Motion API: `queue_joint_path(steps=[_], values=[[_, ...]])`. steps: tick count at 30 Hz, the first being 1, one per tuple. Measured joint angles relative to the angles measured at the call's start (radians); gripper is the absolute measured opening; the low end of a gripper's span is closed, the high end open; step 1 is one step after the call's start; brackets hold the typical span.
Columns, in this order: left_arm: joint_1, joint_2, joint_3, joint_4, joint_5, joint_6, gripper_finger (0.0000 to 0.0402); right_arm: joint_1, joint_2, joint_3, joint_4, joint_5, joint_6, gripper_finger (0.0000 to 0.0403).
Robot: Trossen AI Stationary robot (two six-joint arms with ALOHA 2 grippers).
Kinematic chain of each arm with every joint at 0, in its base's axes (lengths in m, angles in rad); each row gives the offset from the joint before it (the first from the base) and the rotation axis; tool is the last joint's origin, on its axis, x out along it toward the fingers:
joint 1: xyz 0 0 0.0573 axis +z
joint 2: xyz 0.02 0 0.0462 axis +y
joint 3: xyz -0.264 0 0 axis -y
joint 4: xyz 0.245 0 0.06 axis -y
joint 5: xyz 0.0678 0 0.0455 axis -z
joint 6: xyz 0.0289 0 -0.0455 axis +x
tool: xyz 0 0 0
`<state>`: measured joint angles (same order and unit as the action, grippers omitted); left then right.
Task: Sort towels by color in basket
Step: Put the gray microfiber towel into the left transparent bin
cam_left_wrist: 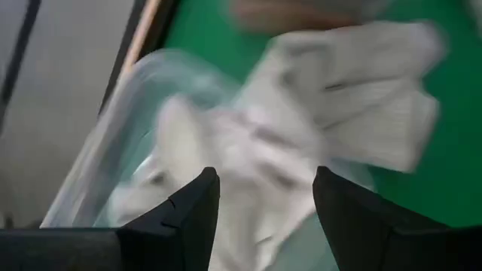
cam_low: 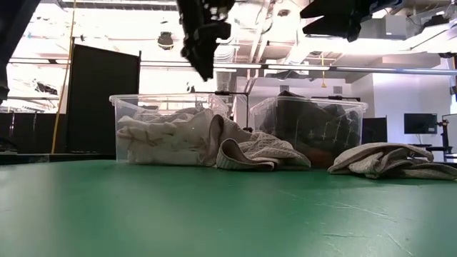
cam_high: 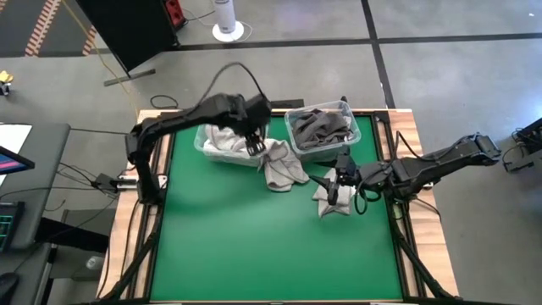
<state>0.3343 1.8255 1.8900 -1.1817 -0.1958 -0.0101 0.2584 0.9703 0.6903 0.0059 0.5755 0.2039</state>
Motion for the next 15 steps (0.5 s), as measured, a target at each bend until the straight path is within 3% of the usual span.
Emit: queue_joint_path(steps=[6, 10, 15], values=[[-0.160, 0.010, 0.000, 0.127, -0.072, 0.113, 0.0204, 0.003, -0.004, 0.000, -0.002, 0.000, -0.028, 0.0272], [-0.224, 0.009, -0.003, 0.183, -0.074, 0.099, 0.0204, 0.003, -0.052, 0.000, -0.035, 0.000, -0.029, 0.0272], [-0.275, 0.008, -0.104, 0.209, -0.071, 0.071, 0.0204, 0.003, -0.156, 0.000, -0.154, 0.001, 0.026, 0.0272]])
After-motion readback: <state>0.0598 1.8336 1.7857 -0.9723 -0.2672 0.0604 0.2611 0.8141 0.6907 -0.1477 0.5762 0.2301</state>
